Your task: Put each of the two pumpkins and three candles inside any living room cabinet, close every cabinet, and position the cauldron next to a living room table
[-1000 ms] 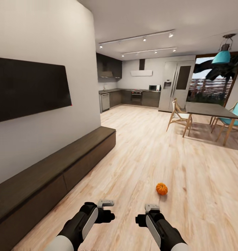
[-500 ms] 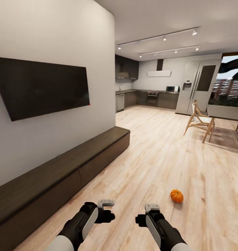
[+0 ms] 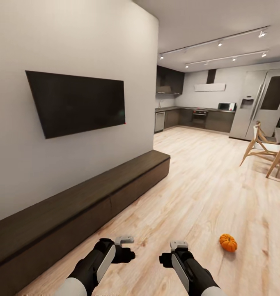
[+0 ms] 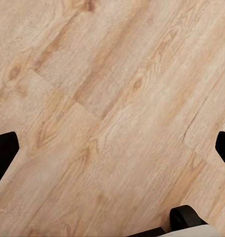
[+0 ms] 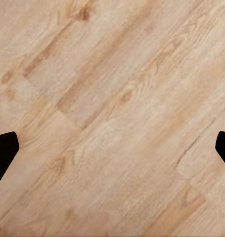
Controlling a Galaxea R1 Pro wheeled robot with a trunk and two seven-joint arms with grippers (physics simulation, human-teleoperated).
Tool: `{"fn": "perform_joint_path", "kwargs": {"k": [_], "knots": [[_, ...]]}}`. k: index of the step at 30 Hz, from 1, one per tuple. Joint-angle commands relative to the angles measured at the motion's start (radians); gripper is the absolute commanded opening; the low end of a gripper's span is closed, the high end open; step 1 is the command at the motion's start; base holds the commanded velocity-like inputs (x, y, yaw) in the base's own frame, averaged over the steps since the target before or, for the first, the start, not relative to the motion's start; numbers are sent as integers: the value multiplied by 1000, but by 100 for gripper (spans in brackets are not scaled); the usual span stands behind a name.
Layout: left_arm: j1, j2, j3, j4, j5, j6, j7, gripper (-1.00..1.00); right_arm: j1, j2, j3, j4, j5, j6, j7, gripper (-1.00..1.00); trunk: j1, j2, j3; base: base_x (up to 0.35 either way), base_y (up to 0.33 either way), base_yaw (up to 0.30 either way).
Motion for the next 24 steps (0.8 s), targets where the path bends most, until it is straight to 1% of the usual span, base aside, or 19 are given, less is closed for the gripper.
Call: {"fn": "perform_joint_path", "kwargs": {"k": [1, 24], "knots": [[-1, 0, -3, -1, 8, 4, 6, 100, 0, -1, 5, -2, -11, 4, -9, 100, 0, -1, -1, 0, -34, 293], [-1, 0, -3, -1, 8, 4, 6, 100, 0, -1, 4, -2, -11, 4, -9, 100, 0, -1, 9, -61, -70, 293]]}}
